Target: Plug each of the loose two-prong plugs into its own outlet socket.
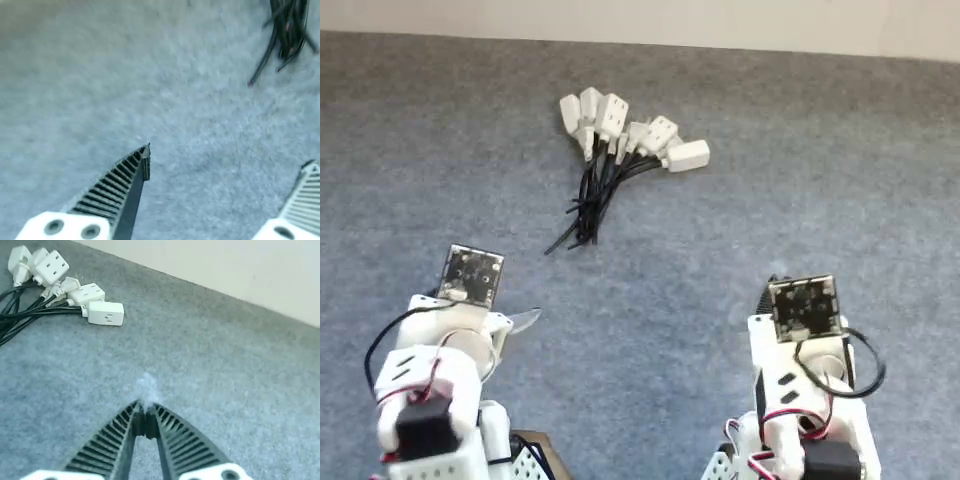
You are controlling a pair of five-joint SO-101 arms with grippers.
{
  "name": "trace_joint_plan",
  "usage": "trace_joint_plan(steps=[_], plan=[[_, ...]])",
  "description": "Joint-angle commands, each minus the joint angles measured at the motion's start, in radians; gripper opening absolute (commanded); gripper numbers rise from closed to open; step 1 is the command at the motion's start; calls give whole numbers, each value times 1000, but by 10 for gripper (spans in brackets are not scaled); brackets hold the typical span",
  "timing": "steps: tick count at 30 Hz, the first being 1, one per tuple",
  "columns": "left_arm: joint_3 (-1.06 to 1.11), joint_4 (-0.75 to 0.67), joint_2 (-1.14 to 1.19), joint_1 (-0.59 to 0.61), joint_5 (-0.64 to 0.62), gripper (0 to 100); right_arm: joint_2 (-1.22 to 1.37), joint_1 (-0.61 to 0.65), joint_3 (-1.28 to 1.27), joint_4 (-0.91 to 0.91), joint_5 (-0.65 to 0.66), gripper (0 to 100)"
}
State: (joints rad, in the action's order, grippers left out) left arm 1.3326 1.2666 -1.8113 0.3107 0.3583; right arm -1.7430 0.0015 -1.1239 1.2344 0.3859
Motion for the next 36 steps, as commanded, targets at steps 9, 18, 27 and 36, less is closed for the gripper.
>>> trace_joint_plan(steps=[9, 18, 27, 36], plan=[[-591, 83, 739, -71, -8, 432, 963, 94, 297, -252, -262, 13], [-1517, 114, 1808, -99, -83, 433, 1093, 154, -44, -699, -307, 13], [-2574, 350, 2600, -297, -84, 557, 1095, 208, -77, -756, -308, 13], [-2973, 167, 3060, -320, -190, 552, 1093, 211, -97, -759, -304, 13]])
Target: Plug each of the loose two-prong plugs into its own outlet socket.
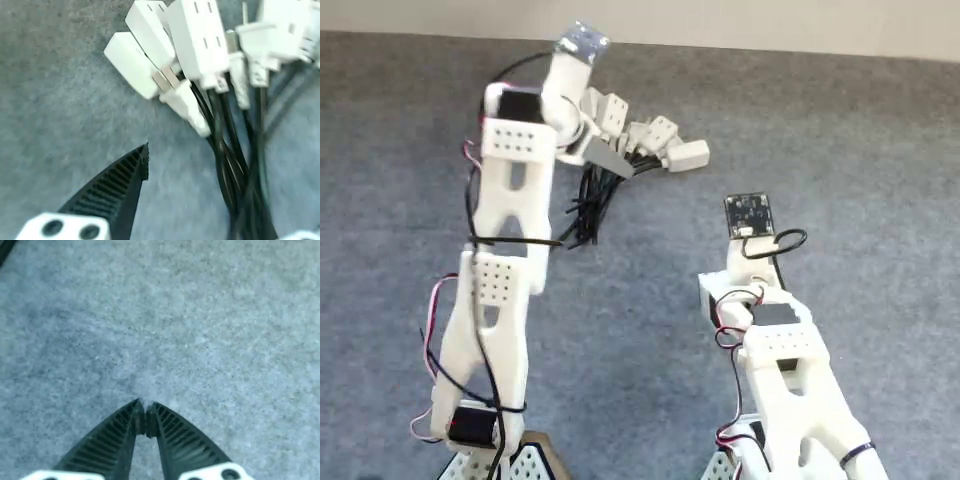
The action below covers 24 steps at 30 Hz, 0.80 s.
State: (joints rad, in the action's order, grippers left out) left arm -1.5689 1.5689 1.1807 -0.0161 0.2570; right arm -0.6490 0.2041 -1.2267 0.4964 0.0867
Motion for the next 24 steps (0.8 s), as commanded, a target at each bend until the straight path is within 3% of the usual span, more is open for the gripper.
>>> trace_joint_plan(steps=[1, 16, 20, 24], plan=[[-56, -163, 73, 15, -107, 552, -1, 13, 5, -21, -5, 13], [265, -302, 90, 28, -123, 541, 2, 50, 4, -19, -3, 13], [277, -301, 85, 31, -123, 370, 4, 50, 4, -19, -2, 13], [275, -299, 81, 65, -123, 68, 5, 50, 4, -19, -2, 13]])
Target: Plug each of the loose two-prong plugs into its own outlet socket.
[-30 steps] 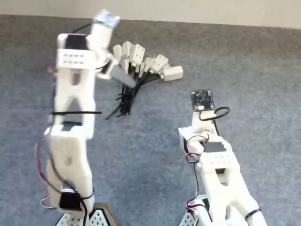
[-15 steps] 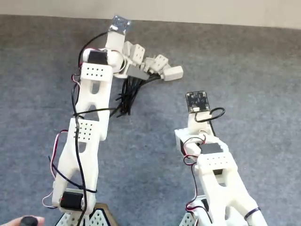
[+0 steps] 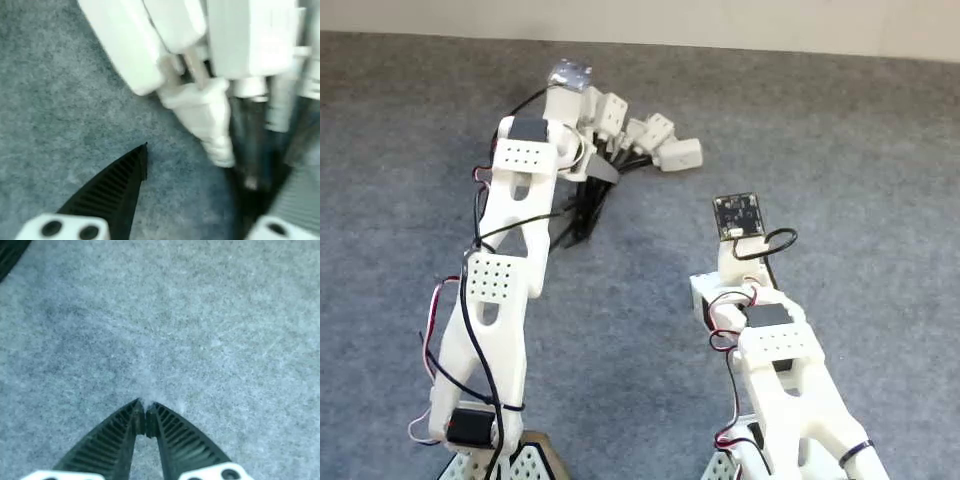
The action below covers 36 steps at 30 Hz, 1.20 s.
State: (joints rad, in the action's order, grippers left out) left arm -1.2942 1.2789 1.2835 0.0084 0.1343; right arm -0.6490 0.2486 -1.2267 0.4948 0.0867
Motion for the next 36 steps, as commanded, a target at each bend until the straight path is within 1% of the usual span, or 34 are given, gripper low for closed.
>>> trace_joint_plan(steps=[1, 3, 5, 11, 14, 21, 23, 27, 30, 33, 36], plan=[[1, -9, -22, 58, 0, 0, 7, 5, 4, -18, -2, 13], [-2, 28, -24, 87, 3, 33, 7, 5, 4, -18, -2, 13], [-38, 107, -30, 108, 81, 0, 7, 5, 4, -18, -2, 13], [-171, 519, -79, 119, 367, 3, 7, 5, 4, -18, -2, 13], [-90, 517, -137, 166, 431, 3, 8, 5, 2, -18, -2, 13], [352, 512, -326, 288, 692, 3, 8, 1, 2, -18, -2, 13], [417, 511, -371, 344, 741, 3, 8, 1, 2, -18, -2, 13], [429, 509, -410, 476, 801, 3, 8, 2, 2, -18, -2, 13], [437, 509, -407, 533, 836, 3, 8, 5, 2, -18, -2, 13], [430, 509, -389, 567, 850, 4, 8, 5, 2, -16, -2, 13], [427, 508, -367, 562, 850, 5, 8, 5, 2, -16, -2, 13]])
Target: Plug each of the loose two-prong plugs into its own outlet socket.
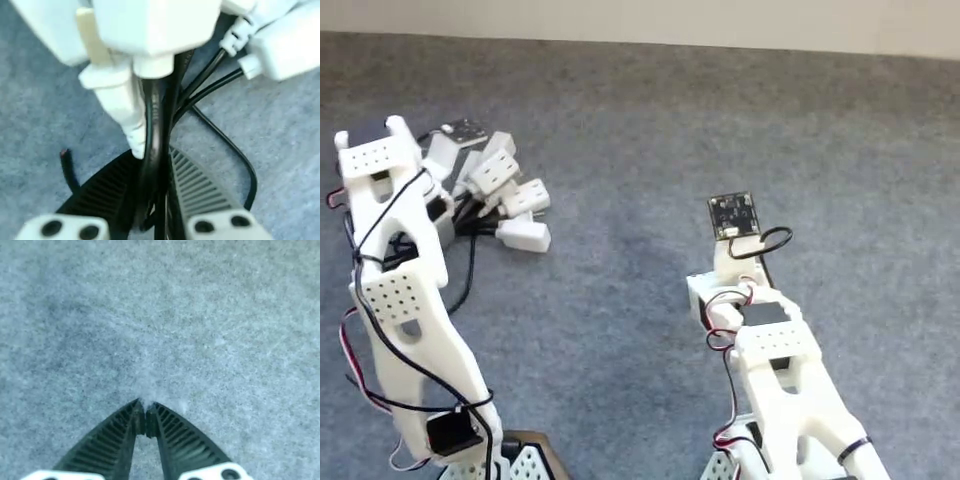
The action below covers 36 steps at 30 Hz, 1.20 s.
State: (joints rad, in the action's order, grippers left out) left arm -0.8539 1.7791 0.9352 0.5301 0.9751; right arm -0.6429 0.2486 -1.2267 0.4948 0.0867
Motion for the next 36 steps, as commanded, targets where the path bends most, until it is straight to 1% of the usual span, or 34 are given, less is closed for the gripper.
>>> trace_joint_plan(steps=[1, 3, 7, 9, 11, 19, 21, 23, 26, 28, 30, 33, 35, 36], plan=[[-13, 8, -15, 36, 8, 7, 2, 5, 2, -16, -2, 13], [-13, 3, -15, 19, 3, 50, 2, 5, 2, -16, -2, 13], [-61, 2, -18, -4, 2, 220, 2, 5, 2, -16, -2, 13], [-117, 2, -18, -4, 2, 269, 2, 5, 2, -16, -2, 13], [-189, 2, -18, -4, -6, 261, 2, 5, 2, -16, -2, 13], [-590, 9, -18, -13, -209, 175, 2, 5, 2, -16, -2, 13], [-639, 11, -18, -56, -258, 163, 2, 5, 4, -16, -2, 13], [-638, 11, -22, -114, -285, 162, 2, 7, 4, -16, -2, 13], [-573, 11, -68, -209, -342, 161, 2, 7, 4, -16, -2, 13], [-476, 11, -131, -272, -371, 161, 2, 7, 4, -16, -2, 13], [-320, 11, -214, -338, -377, 161, 2, 7, 4, -16, -2, 13], [-24, 8, -351, -420, -374, 161, -2, 7, 4, -16, -2, 13], [145, -6, -421, -456, -371, 161, -4, 7, 4, -16, -2, 13], [214, -37, -440, -467, -371, 161, -5, 7, 4, -15, -2, 13]])
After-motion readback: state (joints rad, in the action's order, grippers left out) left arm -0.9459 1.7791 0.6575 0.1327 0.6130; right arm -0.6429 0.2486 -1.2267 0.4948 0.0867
